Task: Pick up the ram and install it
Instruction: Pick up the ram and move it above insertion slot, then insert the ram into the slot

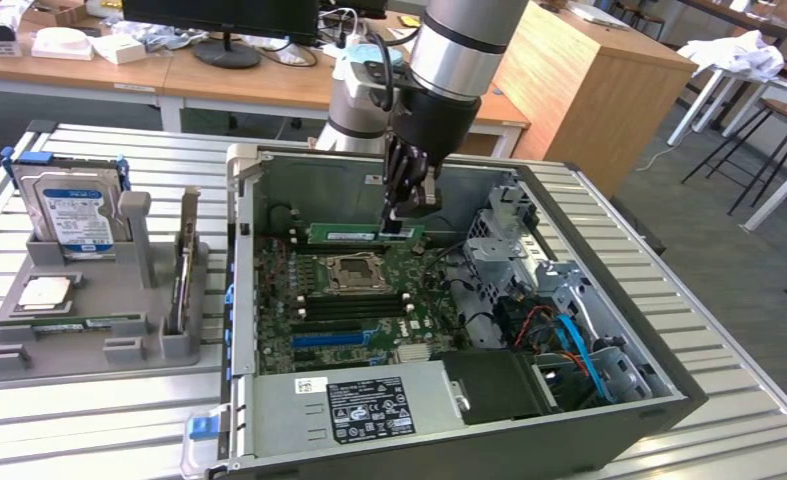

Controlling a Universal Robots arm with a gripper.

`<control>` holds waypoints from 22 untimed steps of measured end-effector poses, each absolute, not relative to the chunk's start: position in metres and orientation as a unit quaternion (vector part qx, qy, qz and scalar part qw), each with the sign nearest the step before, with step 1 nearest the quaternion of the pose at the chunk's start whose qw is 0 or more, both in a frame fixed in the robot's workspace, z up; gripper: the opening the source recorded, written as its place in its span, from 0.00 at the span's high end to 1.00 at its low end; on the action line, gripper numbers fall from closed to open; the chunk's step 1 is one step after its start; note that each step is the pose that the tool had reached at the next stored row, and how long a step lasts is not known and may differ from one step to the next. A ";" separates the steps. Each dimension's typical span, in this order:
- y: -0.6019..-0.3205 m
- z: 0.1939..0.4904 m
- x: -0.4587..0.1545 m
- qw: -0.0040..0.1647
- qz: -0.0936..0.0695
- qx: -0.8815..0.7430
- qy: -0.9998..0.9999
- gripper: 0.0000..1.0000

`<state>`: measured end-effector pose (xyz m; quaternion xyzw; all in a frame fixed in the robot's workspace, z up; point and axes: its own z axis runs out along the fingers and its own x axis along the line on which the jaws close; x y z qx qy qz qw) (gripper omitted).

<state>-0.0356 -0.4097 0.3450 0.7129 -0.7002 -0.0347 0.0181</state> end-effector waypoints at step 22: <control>-0.410 0.344 -0.032 0.018 -0.035 0.713 -0.700 0.89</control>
